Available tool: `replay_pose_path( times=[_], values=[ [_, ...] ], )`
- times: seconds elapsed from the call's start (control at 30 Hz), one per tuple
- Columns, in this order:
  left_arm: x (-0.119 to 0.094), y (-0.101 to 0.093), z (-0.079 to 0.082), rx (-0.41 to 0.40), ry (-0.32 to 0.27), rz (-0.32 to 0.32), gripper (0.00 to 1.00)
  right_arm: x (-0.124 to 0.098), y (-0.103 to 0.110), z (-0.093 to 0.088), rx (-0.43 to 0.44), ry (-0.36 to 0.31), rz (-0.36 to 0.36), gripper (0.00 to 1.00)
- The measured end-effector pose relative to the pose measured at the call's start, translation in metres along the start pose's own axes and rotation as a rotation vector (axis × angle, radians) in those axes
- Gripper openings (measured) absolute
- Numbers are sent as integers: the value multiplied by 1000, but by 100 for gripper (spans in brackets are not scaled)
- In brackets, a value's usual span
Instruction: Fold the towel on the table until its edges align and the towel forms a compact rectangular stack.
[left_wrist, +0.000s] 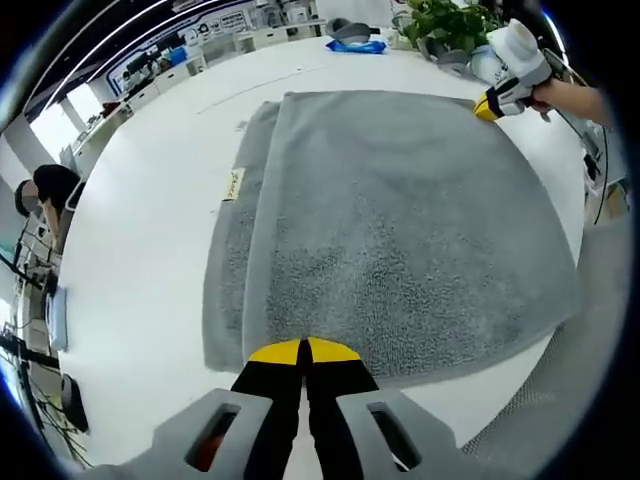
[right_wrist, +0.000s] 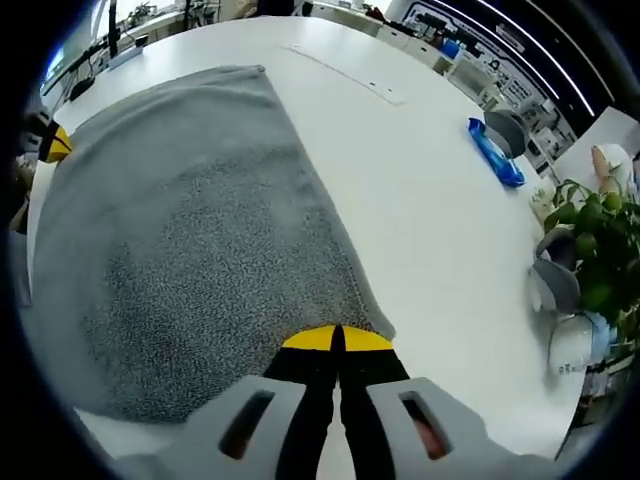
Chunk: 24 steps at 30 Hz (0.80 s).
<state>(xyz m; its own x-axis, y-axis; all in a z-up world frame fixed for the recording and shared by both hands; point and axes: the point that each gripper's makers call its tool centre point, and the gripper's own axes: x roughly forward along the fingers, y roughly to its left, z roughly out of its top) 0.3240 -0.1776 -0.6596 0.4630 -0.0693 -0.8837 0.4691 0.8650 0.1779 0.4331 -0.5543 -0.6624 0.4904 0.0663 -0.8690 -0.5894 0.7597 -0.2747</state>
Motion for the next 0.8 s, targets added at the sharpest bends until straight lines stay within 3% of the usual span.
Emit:
replay_pose_path(
  times=[0.47,0.8],
  values=[
    [6,0,12,91,27,-12,0,-17,7,-31,71,-10,-19,0],
    [8,1,16,107,15,-34,1,-23,11,-42,94,-13,-23,0]
  ],
)
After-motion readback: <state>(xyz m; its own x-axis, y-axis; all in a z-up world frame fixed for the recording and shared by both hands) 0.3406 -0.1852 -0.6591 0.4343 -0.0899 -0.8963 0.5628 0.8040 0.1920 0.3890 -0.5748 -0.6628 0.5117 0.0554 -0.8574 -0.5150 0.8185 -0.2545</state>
